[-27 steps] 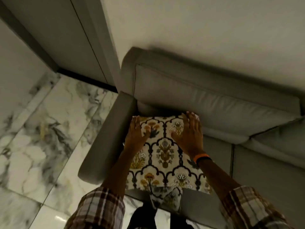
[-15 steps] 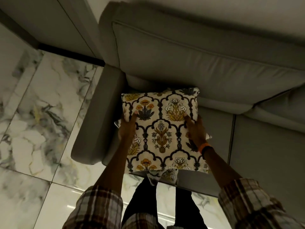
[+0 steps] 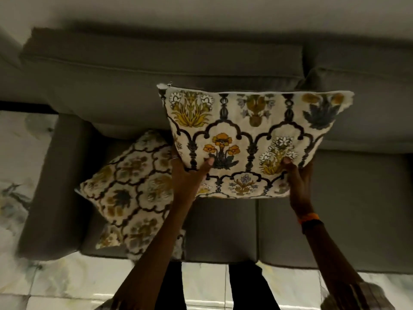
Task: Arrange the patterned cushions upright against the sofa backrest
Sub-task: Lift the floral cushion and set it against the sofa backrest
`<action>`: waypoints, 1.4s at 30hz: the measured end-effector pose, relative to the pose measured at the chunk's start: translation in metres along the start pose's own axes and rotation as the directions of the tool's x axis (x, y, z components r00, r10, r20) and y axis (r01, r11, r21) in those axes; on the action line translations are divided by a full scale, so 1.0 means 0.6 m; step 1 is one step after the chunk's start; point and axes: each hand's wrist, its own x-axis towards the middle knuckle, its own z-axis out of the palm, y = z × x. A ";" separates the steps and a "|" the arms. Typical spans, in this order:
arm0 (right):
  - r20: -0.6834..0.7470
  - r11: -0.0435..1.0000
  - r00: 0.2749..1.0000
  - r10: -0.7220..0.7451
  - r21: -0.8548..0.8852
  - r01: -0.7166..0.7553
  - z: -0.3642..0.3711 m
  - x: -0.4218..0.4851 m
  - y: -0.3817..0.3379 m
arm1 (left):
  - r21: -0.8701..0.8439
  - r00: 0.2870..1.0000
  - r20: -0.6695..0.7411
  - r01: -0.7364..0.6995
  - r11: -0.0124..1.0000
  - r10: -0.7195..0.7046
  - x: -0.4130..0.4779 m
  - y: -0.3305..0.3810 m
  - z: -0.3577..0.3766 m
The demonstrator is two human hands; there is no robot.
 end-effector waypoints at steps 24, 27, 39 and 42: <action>0.139 0.959 0.954 0.265 -0.142 -0.245 -0.176 0.260 0.249 | 0.150 0.985 0.150 0.065 0.987 -0.087 0.061 -0.132 0.325; 0.105 0.959 0.957 0.272 -0.117 -0.259 -0.167 0.245 0.241 | 0.108 0.981 0.185 0.032 0.994 -0.052 0.071 -0.120 0.318; 0.115 0.856 0.962 0.248 -0.490 -0.162 0.188 -0.031 0.227 | 0.495 1.000 0.003 0.016 0.869 -0.020 0.051 -0.192 0.011; 0.284 0.825 0.952 0.113 -0.562 0.069 0.329 -0.058 0.209 | 0.599 0.987 -0.158 0.071 0.797 0.031 0.058 -0.229 -0.123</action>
